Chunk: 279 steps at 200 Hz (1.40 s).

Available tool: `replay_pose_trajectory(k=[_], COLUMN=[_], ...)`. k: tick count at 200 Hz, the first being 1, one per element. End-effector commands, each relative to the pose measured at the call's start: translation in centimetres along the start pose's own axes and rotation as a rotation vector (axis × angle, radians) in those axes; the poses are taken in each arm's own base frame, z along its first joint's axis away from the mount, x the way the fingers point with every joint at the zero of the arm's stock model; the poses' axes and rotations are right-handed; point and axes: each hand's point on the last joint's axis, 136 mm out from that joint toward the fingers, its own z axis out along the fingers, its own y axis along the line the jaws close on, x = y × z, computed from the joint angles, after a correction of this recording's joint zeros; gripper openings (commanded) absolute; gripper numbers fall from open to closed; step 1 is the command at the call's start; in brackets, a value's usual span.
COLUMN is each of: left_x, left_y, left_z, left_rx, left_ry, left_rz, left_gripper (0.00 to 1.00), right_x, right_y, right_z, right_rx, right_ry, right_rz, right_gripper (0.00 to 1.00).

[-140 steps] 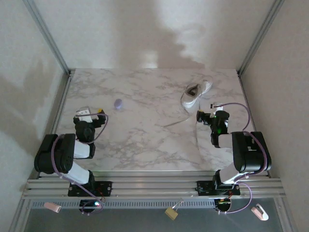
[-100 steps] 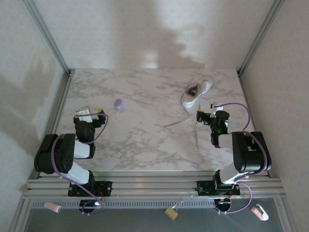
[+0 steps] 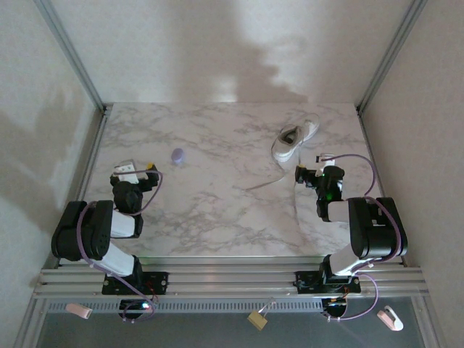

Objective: Tie the shoes

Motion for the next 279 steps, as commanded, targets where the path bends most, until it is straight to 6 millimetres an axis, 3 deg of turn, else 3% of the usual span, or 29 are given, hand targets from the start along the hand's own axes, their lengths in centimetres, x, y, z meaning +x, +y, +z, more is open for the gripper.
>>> replay_pose_trajectory(k=[1, 43, 54, 76, 79, 105, 119, 132, 150, 178, 195, 236, 256, 279], left_x=[-1.6, -1.8, -2.2, -5.0, -5.4, -8.8, -8.5, -7.3, -5.3, -0.3, 3.0, 8.5, 10.7, 11.9], left_y=[-0.5, -0.5, -1.4, -1.9, -2.3, -4.5, -5.1, -8.8, -15.8, -26.6, -31.2, -37.8, -39.4, -40.5], left_z=[0.2, 0.0, -0.5, -1.3, -1.3, -1.7, -1.0, -0.4, -1.0, -4.8, -7.1, -9.8, -9.8, -8.9], left_rx=[0.013, -0.001, 0.001, -0.120, -0.116, -0.056, -0.064, 0.061, 0.224, 0.488, 0.588, 0.758, 0.773, 0.774], left_ry=[-0.057, -0.069, -0.080, -0.079, -0.074, -0.056, 0.034, 0.147, 0.255, 0.414, 0.475, 0.571, 0.616, 0.647], left_rz=[-0.027, -0.016, 0.026, 0.050, 0.049, -0.136, -0.293, -0.295, -0.164, 0.066, 0.189, 0.353, 0.445, 0.498], left_gripper=[1.00, 1.00, 0.99, 1.00, 1.00, 1.00, 1.00, 1.00, 1.00, 0.99, 0.99, 0.98, 0.96, 0.92], right_x=[-0.2, -0.2, -0.6, -1.9, -3.1, -5.2, -5.3, -5.1, -6.1, -6.4, -6.5, -7.8, -8.1, -7.8], right_y=[0.0, 0.0, 0.4, 1.3, 1.2, 0.0, -0.6, -1.3, 0.3, 1.2, 1.8, 2.9, 2.4, 2.0], right_z=[0.0, 0.0, -0.2, -1.9, -2.0, -3.7, -4.4, -4.9, -4.9, -5.3, -4.9, -2.1, -1.7, -2.2], right_rx=[-0.003, -0.003, -0.024, -0.062, -0.053, 0.039, 0.095, 0.165, 0.082, 0.072, 0.076, 0.089, 0.123, 0.148], right_ry=[-0.018, -0.018, -0.030, 0.011, 0.003, 0.083, 0.158, 0.233, 0.273, 0.404, 0.503, 0.591, 0.590, 0.593], right_rz=[-0.012, -0.013, -0.020, -0.029, -0.017, 0.201, 0.312, 0.402, 0.403, 0.437, 0.460, 0.504, 0.493, 0.480], right_gripper=[0.99, 0.99, 0.99, 0.99, 0.99, 0.99, 0.99, 0.99, 0.99, 0.99, 0.98, 0.85, 0.82, 0.82])
